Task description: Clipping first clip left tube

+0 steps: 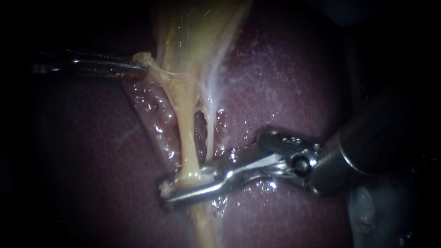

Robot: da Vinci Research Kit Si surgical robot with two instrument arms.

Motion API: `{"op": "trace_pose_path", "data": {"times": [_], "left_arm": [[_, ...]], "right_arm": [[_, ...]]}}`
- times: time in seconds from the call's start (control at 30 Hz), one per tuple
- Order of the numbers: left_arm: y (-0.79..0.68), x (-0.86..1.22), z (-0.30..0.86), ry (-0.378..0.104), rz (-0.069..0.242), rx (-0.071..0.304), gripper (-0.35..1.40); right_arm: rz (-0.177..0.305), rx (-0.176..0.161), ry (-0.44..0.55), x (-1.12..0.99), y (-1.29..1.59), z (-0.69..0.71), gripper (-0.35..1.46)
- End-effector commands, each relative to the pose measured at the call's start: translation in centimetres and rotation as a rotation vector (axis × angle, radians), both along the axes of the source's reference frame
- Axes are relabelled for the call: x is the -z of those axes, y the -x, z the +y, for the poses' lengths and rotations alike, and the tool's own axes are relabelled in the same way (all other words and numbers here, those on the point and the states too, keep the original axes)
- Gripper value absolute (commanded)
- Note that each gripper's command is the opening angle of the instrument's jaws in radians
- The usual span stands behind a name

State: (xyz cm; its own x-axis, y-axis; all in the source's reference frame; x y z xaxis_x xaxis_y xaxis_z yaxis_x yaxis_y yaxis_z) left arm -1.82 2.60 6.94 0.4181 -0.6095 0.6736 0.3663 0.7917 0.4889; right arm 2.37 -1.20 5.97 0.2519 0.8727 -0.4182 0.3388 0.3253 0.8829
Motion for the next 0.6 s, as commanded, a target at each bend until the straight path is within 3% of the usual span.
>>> {"op": "trace_pose_path", "data": {"times": [0.03,0.07,0.6], "left_arm": [[0.0,0.0,0.0,0.0,0.0,0.0,-0.35],[0.0,0.0,0.0,0.0,0.0,0.0,-0.35],[0.0,0.0,0.0,0.0,0.0,0.0,-0.35]], "right_arm": [[0.0,0.0,0.0,0.0,0.0,0.0,-0.28],[0.0,0.001,0.0,0.0,0.0,0.0,-0.35],[-0.008,-0.007,0.003,-0.02,0.03,-0.01,-0.35]]}}
